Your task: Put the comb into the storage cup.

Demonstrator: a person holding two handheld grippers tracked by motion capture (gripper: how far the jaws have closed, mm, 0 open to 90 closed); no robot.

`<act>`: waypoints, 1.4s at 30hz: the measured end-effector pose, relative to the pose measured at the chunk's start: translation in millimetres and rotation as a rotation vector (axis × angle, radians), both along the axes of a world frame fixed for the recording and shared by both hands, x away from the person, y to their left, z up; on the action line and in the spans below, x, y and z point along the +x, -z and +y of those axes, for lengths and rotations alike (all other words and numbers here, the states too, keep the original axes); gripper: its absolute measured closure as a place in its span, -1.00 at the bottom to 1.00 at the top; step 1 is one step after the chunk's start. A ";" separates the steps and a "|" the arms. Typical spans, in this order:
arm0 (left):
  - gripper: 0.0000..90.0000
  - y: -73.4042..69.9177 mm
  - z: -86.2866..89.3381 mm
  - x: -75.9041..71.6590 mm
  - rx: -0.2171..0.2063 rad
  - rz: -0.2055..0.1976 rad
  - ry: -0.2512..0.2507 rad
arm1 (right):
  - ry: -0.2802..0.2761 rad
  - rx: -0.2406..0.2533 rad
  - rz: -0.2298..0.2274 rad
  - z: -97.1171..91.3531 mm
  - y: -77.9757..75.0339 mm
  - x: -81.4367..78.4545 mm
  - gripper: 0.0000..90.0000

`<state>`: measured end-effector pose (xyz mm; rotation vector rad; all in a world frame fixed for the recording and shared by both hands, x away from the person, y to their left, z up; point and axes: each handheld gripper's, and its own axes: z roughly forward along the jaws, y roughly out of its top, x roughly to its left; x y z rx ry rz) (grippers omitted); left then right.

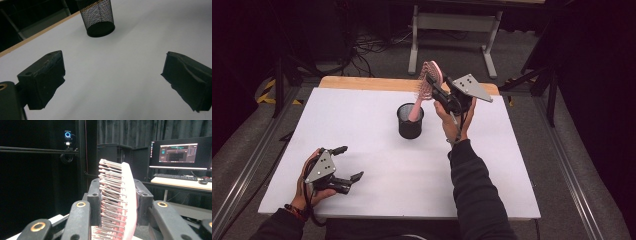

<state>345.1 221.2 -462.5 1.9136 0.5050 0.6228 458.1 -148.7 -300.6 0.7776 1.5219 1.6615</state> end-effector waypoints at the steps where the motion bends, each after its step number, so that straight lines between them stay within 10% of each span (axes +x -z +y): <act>1: -0.89 0.1 -0.1 0.1 0.000 0.001 0.000 | -0.001 -0.001 0.000 0.0 0.3 -0.1 0.44; 42: -0.88 2.5 -2.5 1.3 0.013 0.017 0.006 | -0.010 -0.010 0.064 5.2 27.8 4.6 0.44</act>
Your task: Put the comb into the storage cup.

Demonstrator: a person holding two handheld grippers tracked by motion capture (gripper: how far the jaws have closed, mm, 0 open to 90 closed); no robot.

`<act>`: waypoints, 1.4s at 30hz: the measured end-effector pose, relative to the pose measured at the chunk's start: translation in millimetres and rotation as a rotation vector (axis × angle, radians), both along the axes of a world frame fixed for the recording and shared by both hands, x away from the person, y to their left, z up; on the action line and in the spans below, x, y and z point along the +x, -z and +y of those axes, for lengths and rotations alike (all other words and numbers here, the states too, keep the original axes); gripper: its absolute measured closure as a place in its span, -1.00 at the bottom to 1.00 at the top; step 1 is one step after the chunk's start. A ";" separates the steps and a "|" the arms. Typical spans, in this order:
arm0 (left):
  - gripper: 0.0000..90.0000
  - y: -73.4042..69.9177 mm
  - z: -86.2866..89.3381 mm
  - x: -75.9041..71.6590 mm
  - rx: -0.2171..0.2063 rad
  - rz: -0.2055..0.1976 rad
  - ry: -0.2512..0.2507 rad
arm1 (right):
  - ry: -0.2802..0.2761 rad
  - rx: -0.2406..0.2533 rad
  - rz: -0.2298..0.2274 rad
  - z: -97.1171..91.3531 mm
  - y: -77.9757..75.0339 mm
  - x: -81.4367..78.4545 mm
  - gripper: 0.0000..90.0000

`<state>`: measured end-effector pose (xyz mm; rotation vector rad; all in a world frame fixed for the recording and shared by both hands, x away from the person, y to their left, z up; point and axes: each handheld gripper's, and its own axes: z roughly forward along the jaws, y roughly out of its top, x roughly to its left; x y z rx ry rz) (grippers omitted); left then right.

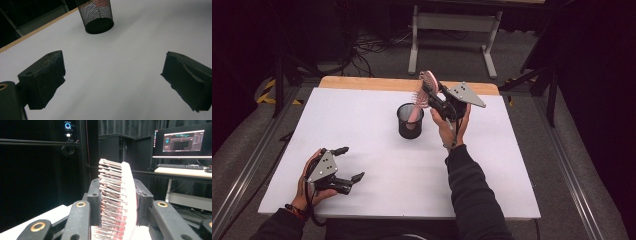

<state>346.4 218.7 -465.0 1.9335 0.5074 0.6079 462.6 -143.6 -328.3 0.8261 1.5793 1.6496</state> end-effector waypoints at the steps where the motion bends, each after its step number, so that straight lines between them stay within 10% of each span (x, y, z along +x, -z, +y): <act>1: -0.88 0.1 -0.1 0.0 0.000 0.000 -0.001 | 0.000 0.000 0.001 0.2 0.6 0.3 0.44; 42: -0.87 0.7 -1.1 0.2 0.011 0.003 0.005 | -0.010 -0.016 0.049 6.9 20.2 6.0 0.44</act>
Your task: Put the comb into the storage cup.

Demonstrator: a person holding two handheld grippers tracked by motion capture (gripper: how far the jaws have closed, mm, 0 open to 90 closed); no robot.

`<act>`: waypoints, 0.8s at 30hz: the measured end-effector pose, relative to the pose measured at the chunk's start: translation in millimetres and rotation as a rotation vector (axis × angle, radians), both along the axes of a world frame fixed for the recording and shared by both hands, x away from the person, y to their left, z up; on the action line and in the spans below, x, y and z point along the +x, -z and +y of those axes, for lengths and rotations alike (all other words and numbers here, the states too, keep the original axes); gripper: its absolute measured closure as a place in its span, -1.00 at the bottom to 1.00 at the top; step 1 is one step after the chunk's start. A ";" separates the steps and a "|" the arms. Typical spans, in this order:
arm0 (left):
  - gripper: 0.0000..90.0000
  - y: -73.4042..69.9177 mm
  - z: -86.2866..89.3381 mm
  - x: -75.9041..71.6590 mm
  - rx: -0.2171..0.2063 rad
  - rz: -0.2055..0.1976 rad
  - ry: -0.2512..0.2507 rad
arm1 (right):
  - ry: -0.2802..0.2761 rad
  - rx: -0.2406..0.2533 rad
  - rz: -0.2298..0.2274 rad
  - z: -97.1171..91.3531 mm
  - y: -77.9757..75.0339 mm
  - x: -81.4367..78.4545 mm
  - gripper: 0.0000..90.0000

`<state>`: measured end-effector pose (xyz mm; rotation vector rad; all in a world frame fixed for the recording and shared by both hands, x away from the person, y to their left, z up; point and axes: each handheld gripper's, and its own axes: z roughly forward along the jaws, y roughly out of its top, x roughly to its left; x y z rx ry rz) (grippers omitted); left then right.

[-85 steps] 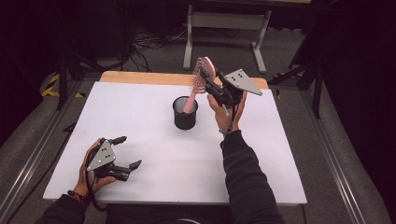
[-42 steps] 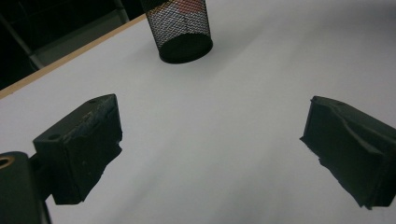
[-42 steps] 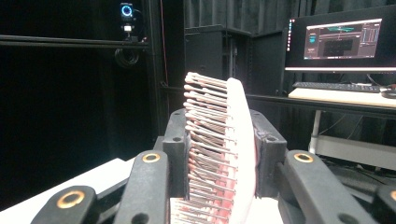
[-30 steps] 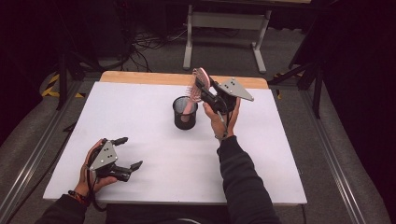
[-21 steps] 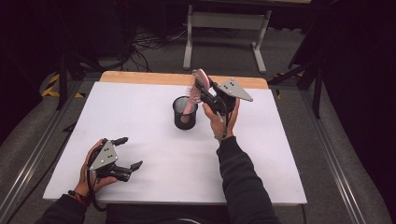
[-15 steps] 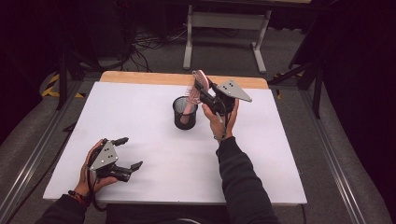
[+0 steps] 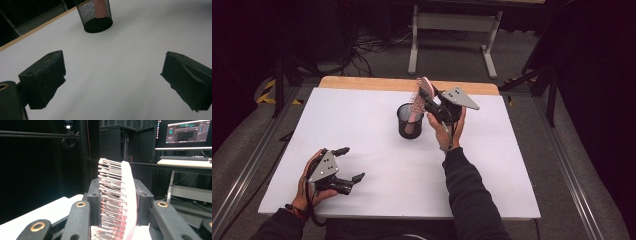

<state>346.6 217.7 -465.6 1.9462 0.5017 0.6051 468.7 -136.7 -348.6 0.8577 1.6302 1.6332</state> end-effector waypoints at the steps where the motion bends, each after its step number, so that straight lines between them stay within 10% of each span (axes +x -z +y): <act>1: -0.87 -0.1 0.2 -0.1 0.000 -0.002 -0.003 | 0.003 0.001 0.004 0.1 1.5 0.4 0.44; 24: -0.87 0.3 -0.1 0.3 0.006 0.003 0.001 | -0.011 -0.008 0.028 6.5 10.7 1.7 0.43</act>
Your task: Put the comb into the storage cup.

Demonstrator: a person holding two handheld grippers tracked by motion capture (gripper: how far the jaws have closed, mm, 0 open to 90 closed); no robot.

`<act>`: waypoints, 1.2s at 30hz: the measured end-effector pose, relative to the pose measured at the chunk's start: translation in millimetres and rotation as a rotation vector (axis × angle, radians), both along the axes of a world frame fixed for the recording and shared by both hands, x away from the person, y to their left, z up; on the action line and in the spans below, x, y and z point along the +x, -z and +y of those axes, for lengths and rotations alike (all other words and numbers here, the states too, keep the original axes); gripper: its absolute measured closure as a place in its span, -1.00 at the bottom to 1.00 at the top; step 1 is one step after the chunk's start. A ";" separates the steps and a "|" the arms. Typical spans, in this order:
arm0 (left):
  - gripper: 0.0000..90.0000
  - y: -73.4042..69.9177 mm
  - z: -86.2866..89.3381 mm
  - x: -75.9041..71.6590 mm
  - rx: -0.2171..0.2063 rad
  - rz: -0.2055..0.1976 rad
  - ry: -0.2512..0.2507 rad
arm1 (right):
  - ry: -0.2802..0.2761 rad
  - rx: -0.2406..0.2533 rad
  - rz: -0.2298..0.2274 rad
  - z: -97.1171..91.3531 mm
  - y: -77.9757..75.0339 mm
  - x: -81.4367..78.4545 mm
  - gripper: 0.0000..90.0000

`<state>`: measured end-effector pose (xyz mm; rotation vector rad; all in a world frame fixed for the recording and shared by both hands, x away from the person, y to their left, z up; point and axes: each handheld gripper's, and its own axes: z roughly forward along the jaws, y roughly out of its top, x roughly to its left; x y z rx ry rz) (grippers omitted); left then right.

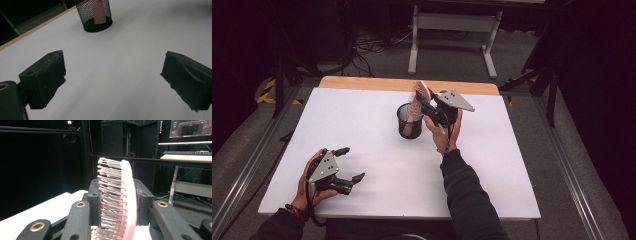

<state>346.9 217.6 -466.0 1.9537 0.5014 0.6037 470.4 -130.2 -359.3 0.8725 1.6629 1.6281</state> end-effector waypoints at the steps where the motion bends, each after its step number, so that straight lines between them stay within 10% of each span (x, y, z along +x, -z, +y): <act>1: -0.87 0.1 -0.1 0.0 0.001 0.000 0.000 | -0.001 -0.001 0.001 0.0 0.2 0.1 0.44; 36: -0.86 1.1 -1.5 1.1 0.009 0.008 0.004 | 0.004 0.074 0.056 -14.5 12.3 7.2 0.40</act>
